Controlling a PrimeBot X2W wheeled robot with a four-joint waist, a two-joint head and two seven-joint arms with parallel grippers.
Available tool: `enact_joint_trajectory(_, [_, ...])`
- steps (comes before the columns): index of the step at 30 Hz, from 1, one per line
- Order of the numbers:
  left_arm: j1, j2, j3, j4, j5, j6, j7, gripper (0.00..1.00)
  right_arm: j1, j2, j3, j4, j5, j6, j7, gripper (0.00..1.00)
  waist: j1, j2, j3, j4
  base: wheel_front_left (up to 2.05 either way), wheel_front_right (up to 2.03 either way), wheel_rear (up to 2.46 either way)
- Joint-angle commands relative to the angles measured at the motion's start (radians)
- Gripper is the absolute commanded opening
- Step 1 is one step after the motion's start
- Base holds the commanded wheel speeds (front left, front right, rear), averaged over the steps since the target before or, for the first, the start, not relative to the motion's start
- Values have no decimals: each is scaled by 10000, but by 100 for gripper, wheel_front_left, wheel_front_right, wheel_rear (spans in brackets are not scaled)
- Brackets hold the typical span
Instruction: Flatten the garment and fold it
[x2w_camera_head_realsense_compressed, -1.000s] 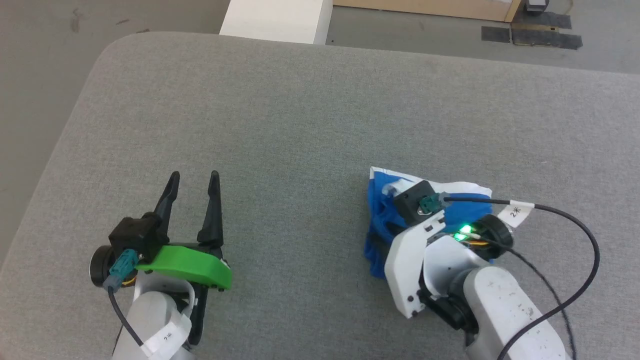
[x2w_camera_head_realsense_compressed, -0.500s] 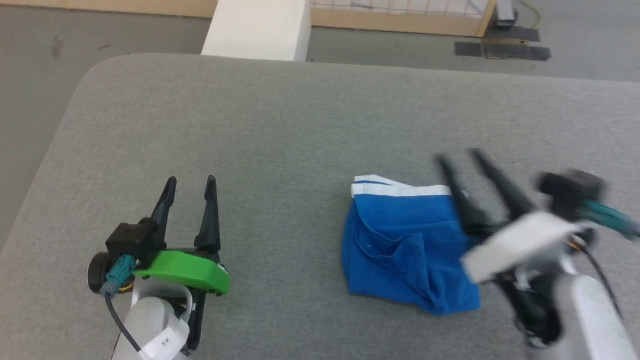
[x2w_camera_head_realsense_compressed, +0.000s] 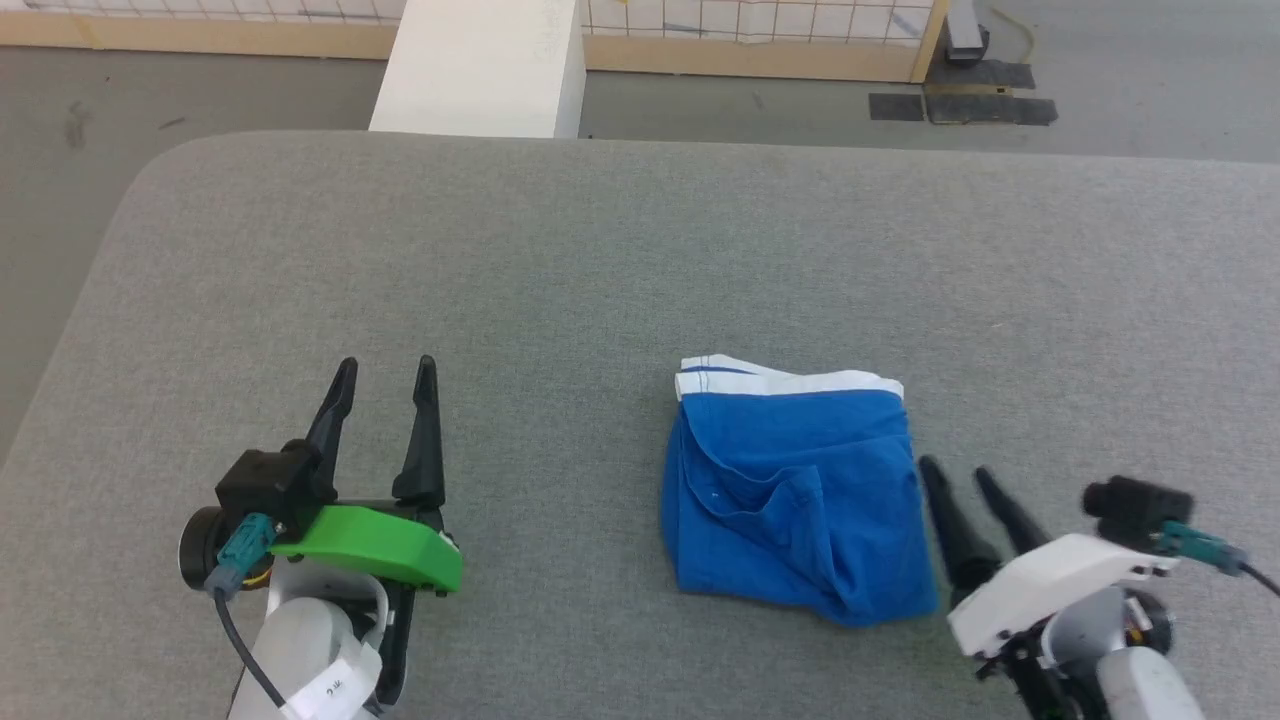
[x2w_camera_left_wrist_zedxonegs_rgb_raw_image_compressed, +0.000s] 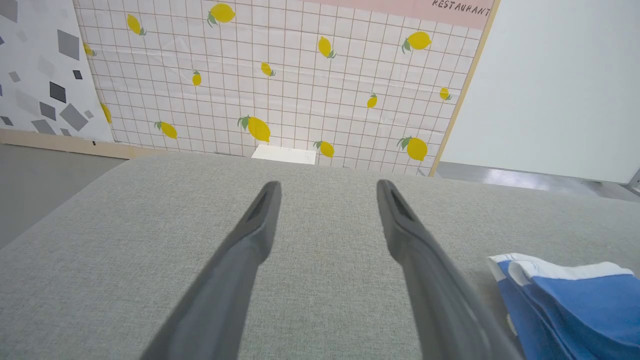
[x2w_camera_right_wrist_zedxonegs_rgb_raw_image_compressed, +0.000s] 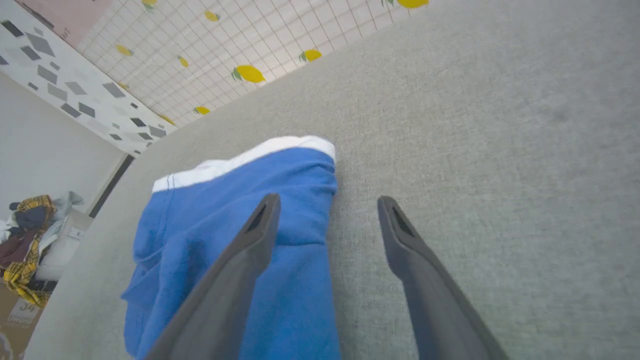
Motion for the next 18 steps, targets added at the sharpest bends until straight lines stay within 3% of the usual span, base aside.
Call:
enact_joint_trajectory(1, [75,-42,-10,-9,-19,-68,-49,100,-224,11,150,234,154,-11,69,100,0,0,37,58,0,0,0])
enact_joint_trajectory(9, [47,-54,-93,55,-102,-68,-49,100,-818,11,1070,1620,73,-11,1114,100,0,0,135,288,0,0,0])
enact_joint_trajectory(10, [51,-55,-95,68,-115,-68,-49,100,-881,11,1152,1805,-122,-11,1440,87,0,0,137,312,0,0,0])
enact_joint_trajectory(11, [56,-56,-95,79,-123,-68,-49,100,-934,11,1171,1927,-357,-11,1673,52,0,0,136,329,0,0,0])
enact_joint_trajectory(12, [64,-58,-97,86,-131,-68,-49,100,-999,11,1182,2026,-719,-11,1940,38,0,0,137,350,0,0,0])
enact_joint_trajectory(14, [68,-60,-108,100,-149,-69,-49,100,-1084,11,1142,2037,-1367,-11,2321,0,0,0,141,382,0,0,0])
enact_joint_trajectory(18, [67,-64,-67,110,-168,-69,-49,100,-1212,11,1029,1548,-2778,-11,2782,0,0,0,150,341,0,0,0])
